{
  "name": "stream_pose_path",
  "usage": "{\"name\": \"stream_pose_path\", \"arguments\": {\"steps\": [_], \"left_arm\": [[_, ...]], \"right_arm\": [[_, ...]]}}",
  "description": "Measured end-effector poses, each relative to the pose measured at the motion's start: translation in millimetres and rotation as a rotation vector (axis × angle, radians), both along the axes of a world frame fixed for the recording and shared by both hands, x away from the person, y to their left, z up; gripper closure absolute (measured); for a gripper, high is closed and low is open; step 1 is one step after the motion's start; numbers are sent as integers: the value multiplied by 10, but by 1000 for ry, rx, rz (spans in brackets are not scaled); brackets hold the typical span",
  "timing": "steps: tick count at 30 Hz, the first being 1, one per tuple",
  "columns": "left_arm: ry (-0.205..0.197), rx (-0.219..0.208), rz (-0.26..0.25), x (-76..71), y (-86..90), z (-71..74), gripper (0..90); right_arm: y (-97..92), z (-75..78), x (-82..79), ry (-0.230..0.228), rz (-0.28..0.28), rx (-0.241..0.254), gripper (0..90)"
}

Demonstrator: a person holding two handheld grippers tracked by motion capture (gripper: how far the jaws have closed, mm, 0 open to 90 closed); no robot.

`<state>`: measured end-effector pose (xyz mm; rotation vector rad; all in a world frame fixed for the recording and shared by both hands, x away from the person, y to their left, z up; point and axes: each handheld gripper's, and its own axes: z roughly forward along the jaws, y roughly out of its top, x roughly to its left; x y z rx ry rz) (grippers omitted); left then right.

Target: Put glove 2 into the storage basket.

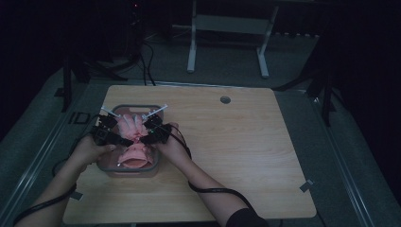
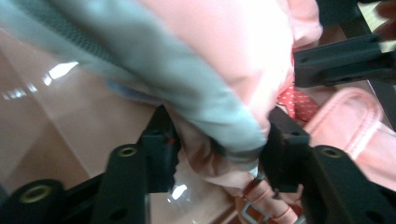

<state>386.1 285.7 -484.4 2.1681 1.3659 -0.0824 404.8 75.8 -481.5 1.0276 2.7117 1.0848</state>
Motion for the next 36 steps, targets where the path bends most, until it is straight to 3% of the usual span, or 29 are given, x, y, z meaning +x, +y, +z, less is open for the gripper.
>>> {"name": "stream_pose_path", "arguments": {"steps": [7,11,14,23,27,32,36], "left_arm": [[-124,47,35,-23,-99,73,380],[-170,15,61,-43,-92,95,242],[-205,18,85,-59,-98,84,179],[-314,-1,117,-122,-123,103,17],[-339,-18,109,-148,-125,140,17],[-355,13,120,-175,-126,153,17],[-402,19,123,-243,-137,228,17]], "right_arm": [[-148,181,-52,-68,48,111,324],[-280,192,-44,-46,72,163,235],[-366,185,-41,-72,84,183,187],[-545,199,-41,-84,88,215,173],[-599,205,-36,-86,84,226,172],[-644,202,-50,-87,86,229,172],[-688,213,-63,-85,87,234,172]]}}
